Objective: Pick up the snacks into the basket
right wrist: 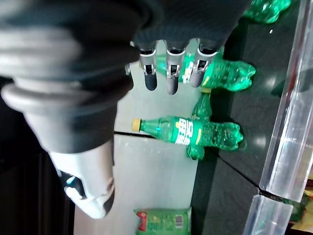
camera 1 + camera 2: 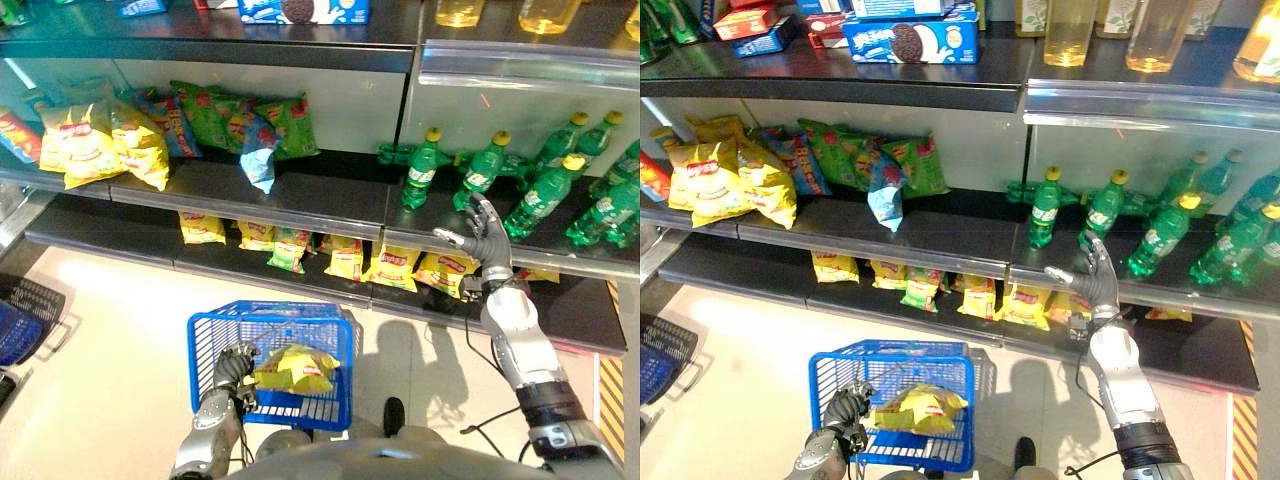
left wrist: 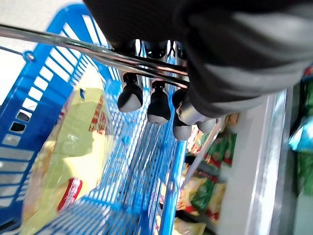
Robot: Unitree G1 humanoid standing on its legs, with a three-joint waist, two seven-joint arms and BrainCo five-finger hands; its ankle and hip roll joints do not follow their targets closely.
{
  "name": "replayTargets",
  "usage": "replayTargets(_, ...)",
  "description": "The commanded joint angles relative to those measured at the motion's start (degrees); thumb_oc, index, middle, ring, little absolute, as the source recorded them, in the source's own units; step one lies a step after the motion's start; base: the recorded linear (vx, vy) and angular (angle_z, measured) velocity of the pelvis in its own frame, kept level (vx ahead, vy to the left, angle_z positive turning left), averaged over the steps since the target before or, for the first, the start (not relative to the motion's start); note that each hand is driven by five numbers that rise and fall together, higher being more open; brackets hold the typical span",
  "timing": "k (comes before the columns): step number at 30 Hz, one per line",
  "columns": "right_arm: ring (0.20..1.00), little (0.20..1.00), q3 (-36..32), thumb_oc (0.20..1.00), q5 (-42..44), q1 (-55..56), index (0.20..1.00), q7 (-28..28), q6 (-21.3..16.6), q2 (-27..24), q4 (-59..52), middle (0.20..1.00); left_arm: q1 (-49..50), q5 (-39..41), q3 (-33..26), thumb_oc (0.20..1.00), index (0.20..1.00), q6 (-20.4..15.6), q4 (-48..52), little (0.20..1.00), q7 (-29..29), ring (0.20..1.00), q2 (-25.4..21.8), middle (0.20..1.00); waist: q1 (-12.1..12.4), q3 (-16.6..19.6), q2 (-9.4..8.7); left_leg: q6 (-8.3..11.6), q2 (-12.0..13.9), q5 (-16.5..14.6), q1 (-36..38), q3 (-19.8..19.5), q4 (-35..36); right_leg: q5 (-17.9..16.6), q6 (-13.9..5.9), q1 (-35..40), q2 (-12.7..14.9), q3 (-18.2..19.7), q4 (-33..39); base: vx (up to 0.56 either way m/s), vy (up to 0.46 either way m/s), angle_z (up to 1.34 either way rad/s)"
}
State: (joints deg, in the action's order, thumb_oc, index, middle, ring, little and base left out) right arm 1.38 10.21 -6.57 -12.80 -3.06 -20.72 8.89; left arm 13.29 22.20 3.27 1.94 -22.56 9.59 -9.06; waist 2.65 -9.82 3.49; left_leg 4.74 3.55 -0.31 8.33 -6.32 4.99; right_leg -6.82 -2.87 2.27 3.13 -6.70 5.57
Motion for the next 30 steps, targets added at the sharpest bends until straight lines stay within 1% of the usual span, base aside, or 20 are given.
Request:
replayTargets(1,1.0,1.0,0.4,1.0,1.2,-5.5,1.0,-0.8,-1.3,0.3,1.6,1.0,-1.7,3.2,-2.4,0.2,0.2,-5.6,9.8,0.2,-0.4,0.2,-3.8,0.2,1.9,1.9,-2.71,-2.17,-3.9,-0.2,-2.1,0.3,0.0,6.4,-4.26,1.9,1.2,-0.6,-0.6,0.04,-0.002,0.07)
replayTargets(3,1.0,1.0,1.1,1.0,1.4,-7.5,1.0,-1.0,-0.6,-0.4,3.9,1.0,-1.2,4.4,-2.2,0.2,0.2,-5.8,12.4,0.2,-0.7,0.2,-4.1,0.2,2.6,1.8,-2.96,-2.26,-4.0,-0.3,-1.9,-0.3,0.0,6.5,-4.2,2.1,1.3,-0.9,-0.6,0.02,-0.001,0.04)
replayTargets(12,1.0,1.0,2.6,1.0,2.5,-13.1,1.0,-2.6,0.8,-1.6,11.0,1.0,-0.3,6.9,-1.6,0.2,0.2,-6.4,19.7,0.2,-1.7,0.2,-5.6,0.2,4.3,1.4,-3.18,-2.37,-4.2,-0.4,-1.9,-1.4,0.0,6.6,-4.13,2.8,1.6,-1.8,-0.6,0.0,0.002,0.05)
replayTargets(24,1.0,1.0,3.2,1.0,2.6,-16.6,1.0,-3.9,1.6,-2.3,16.7,1.0,0.2,8.3,-0.9,0.2,0.2,-6.7,24.6,0.2,-2.3,0.2,-6.5,0.2,5.3,0.8,-3.42,-2.44,-4.2,-0.6,-1.8,-2.0,0.0,6.8,-4.18,3.3,1.8,-2.4,-0.6,0.0,0.003,0.05)
replayTargets(30,1.0,1.0,3.7,1.0,4.2,-21.5,1.0,-6.2,2.2,-3.2,23.1,1.0,0.6,9.3,0.1,0.2,0.2,-7.2,27.9,0.2,-2.2,0.2,-7.9,0.2,5.9,-0.2,-3.48,-2.39,-4.2,-0.6,-2.0,-1.9,0.0,6.5,-4.31,3.3,1.9,-2.6,-0.6,-0.01,0.004,0.02)
